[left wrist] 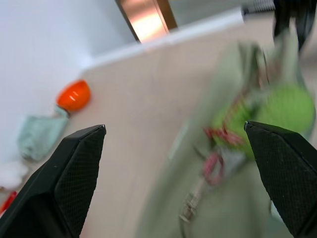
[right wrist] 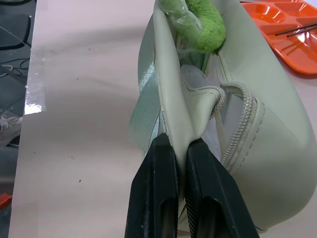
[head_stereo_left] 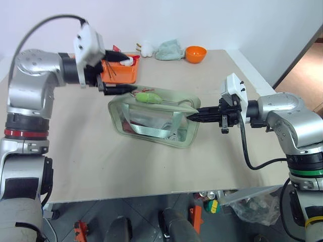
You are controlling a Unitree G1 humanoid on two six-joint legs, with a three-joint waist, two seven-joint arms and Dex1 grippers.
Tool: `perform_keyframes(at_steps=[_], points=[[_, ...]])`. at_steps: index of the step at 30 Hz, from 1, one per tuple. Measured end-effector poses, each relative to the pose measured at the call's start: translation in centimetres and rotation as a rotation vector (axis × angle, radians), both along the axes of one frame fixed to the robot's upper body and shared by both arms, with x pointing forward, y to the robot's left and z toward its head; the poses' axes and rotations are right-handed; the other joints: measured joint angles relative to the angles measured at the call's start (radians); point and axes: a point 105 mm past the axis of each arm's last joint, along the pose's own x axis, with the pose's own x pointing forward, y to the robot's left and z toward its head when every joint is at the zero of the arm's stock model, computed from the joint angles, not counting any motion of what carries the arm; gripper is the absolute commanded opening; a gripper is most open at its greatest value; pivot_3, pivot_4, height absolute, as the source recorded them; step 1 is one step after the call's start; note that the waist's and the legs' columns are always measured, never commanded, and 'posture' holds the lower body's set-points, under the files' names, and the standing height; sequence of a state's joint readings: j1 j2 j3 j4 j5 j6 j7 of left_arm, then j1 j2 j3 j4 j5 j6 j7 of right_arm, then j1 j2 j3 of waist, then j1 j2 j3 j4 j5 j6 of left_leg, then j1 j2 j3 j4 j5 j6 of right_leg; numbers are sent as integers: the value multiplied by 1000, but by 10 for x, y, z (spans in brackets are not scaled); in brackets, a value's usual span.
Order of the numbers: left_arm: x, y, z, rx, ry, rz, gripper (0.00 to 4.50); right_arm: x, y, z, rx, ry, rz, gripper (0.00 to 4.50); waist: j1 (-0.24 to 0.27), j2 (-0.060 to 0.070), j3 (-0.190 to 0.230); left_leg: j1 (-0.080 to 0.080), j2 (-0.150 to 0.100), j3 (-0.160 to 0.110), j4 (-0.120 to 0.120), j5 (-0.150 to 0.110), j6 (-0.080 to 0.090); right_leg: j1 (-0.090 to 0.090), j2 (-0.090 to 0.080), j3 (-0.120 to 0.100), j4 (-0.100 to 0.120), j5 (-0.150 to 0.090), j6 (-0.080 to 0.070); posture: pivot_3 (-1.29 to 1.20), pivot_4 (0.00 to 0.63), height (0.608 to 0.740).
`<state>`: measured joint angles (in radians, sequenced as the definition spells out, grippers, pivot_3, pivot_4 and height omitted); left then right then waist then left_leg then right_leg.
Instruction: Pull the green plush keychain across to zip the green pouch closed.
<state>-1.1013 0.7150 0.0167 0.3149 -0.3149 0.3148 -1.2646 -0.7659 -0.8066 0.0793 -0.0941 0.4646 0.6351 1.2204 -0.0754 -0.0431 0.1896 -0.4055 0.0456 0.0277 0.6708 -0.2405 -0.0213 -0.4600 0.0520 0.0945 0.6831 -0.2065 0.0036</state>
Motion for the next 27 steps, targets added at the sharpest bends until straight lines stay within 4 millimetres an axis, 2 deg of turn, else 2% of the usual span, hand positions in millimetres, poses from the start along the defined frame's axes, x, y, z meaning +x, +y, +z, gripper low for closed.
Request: perform_keyframes(at_steps=[2,6,9,11,13,17,20,27], points=[[5,13,9,-69,11,49,4472,0,1,0,3,1,3,0,0,0,0,1,0,0,0,0,0,0,0,0,0,0,0,0,150,740],[9,29,9,-154,88,82,4472,0,2,0,5,2,7,0,-2,0,0,0,0,0,0,0,0,0,1,0,1,0,0,0,150,740],[0,49,9,-159,157,87,4472,0,3,-1,5,2,10,0,-6,0,0,1,1,0,-1,0,0,0,1,1,0,0,-1,0,150,740],[-8,65,-2,-124,205,106,4472,0,3,-1,5,2,11,0,-8,0,0,1,1,0,-1,0,0,0,1,0,1,-1,-2,0,150,740],[-10,76,-27,-92,293,118,4472,0,3,0,2,-3,10,0,-4,0,0,1,1,-1,-1,0,0,0,1,-2,1,-2,-2,0,150,740],[-16,82,-71,-45,459,105,4472,1,4,2,-1,-10,11,0,-1,0,0,0,1,-1,0,0,0,0,0,-3,1,-1,-2,0,150,740],[-22,78,-79,-24,489,75,4472,1,4,2,-1,-9,12,0,0,0,0,-1,1,-1,0,0,0,0,0,-3,1,-1,-2,0,150,740],[-25,61,-81,-21,487,23,4472,1,4,2,-1,-6,11,0,0,0,0,0,1,-1,0,0,0,0,0,-3,1,-1,-2,0,150,740]])
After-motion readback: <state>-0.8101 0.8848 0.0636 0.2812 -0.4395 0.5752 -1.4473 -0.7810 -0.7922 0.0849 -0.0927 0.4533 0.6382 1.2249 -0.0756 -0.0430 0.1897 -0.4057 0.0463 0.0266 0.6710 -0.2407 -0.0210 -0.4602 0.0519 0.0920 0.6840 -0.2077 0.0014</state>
